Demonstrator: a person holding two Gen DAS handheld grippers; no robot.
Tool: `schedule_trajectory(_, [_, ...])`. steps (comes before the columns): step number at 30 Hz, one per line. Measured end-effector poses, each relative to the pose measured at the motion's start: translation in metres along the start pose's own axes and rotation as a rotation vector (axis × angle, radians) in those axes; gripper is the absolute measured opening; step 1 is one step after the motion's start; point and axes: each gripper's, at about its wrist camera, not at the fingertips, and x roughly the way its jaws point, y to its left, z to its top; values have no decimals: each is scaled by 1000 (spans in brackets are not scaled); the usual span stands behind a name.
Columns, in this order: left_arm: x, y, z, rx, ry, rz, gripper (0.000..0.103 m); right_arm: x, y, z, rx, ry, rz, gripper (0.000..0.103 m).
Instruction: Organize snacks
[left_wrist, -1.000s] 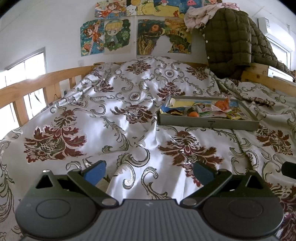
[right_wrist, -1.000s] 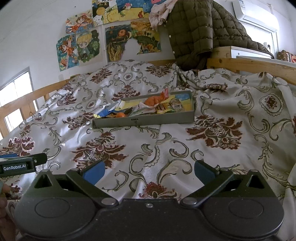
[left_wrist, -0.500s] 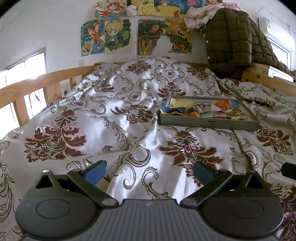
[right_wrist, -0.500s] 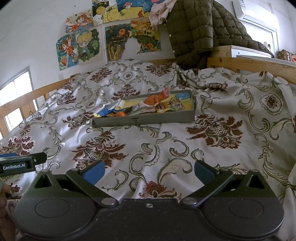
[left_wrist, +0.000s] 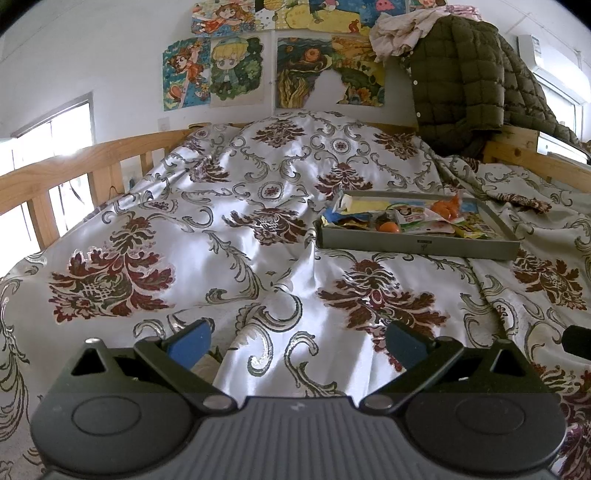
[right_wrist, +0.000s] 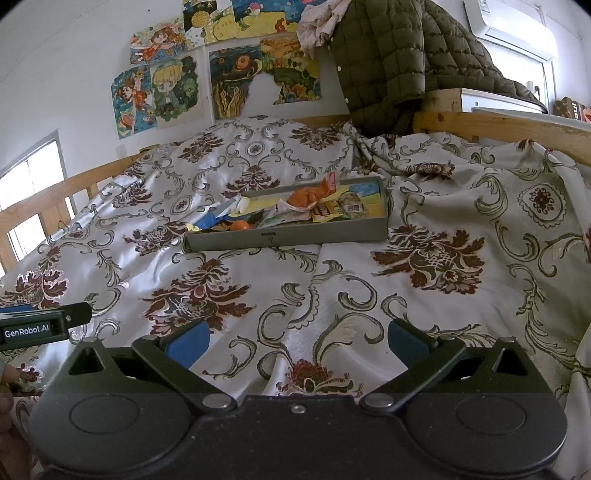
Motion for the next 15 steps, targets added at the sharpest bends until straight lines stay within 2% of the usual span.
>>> schedule_trajectory(7, [1, 1, 0, -6, 9, -3, 103, 0, 0, 0, 0, 1, 0, 102])
schedule_trajectory(11, [5, 6, -1, -43, 71, -27, 103, 0, 0, 0, 0, 2, 0, 102])
schedule_trajectory(15, [5, 4, -3, -34, 78, -19, 103, 0, 0, 0, -1, 2, 0, 102])
